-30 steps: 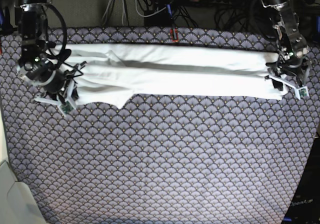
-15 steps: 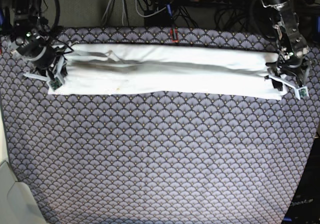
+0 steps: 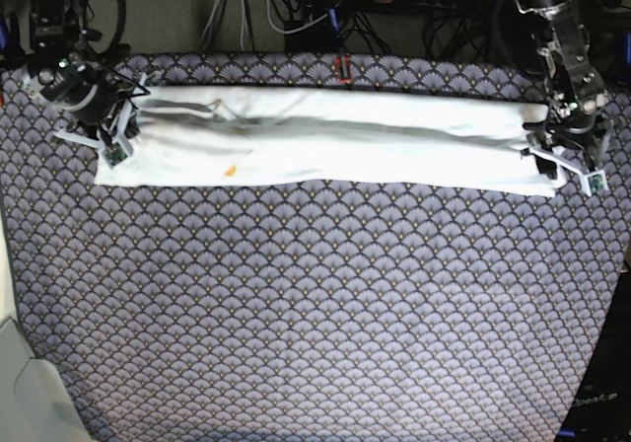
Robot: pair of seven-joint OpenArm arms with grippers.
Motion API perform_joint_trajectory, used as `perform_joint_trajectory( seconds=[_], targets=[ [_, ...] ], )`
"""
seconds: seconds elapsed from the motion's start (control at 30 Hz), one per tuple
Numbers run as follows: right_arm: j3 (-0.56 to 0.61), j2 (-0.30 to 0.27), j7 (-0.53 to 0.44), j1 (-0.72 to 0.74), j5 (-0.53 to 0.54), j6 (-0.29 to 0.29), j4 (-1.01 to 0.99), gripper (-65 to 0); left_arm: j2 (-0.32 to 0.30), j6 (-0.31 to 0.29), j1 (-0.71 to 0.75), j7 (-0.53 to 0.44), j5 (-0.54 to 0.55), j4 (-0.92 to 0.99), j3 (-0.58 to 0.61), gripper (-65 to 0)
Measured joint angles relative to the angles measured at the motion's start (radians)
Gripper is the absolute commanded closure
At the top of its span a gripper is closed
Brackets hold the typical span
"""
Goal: Fold the T-shirt properly
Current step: 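Pinch the strip's end with the right gripper and straighten it, then release the strip end with the left gripper and raise it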
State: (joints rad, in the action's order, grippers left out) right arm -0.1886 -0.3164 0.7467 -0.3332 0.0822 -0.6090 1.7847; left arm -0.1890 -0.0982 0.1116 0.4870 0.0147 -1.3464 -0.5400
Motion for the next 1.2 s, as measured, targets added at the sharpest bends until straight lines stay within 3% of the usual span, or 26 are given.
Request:
perform_joint_trajectory(
  seconds=[0.2,0.77,0.83,1.03,1.2],
  targets=[
    [0.0,0.0,0.001,-0.001,0.0,0.0,0.0,0.0,-0.004,0.002,0.016,-0.024,0.001,-0.002,0.048,-42.7],
    [0.0,0.0,0.001,0.001,0.0,0.0,0.0,0.0,0.038,0.013,0.041,-0.069,0.005,-0.01,0.047,-42.5],
    [0.0,0.0,0.001,0.001,0.0,0.0,0.0,0.0,0.038,0.013,0.041,-0.069,0.006,-0.01,0.047,-39.9],
    [0.0,0.0,0.001,0.001,0.0,0.0,0.0,0.0,0.047,-0.006,0.037,-0.129,0.029,0.041,0.046,-22.3],
    [0.0,0.0,0.001,0.001,0.001,0.0,0.0,0.0,0.031,-0.011,0.021,-0.167,0.116,0.101,0.046,-18.7]
  ],
)
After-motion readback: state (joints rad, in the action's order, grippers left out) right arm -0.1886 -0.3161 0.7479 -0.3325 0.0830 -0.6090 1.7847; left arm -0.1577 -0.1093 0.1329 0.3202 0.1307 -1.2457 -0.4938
